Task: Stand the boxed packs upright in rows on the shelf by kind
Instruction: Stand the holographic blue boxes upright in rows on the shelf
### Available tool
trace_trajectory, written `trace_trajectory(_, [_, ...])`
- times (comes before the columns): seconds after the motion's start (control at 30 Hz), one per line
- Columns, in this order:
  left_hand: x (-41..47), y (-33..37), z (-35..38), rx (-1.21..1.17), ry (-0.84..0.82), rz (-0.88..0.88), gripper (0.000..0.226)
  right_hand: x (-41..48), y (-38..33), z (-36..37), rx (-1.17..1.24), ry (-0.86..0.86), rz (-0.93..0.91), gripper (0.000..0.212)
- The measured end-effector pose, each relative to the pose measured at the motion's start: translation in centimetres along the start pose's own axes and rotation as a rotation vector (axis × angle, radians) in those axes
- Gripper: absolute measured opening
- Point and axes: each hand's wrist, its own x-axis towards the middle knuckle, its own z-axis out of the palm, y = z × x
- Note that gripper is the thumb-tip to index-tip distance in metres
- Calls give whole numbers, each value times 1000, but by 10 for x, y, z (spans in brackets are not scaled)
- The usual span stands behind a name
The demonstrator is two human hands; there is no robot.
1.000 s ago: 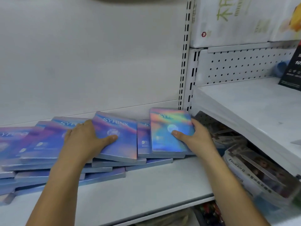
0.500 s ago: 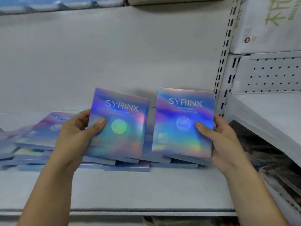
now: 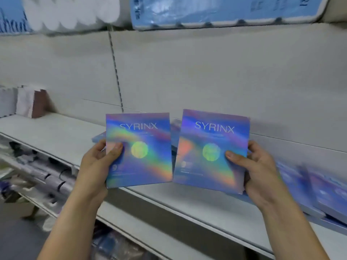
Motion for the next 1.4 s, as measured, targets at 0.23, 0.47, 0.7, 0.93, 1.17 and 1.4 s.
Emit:
trace_trajectory(0.23, [38,36,-167,0,88,12,27,14,82,154,16,-59,25,51])
trace_trajectory(0.47, [76,51,-282,-15,200,-16,43,39,137,273,38,-126,64,40])
trace_trajectory(0.7, [125,49,-366,-25,272,-21,31,92,184,369,21,-168,77,47])
trace_trajectory(0.93, [193,67,-439,61,369,-12,30,159,239,458,89,-240,128,41])
trace_trajectory(1.17, [257,74,-511,62,356,11,30,199,278,527,51,-220,163,46])
trace_trajectory(1.4, [333,60,-586,-1,244,-48,34,219,307,592,-10,-93,114,43])
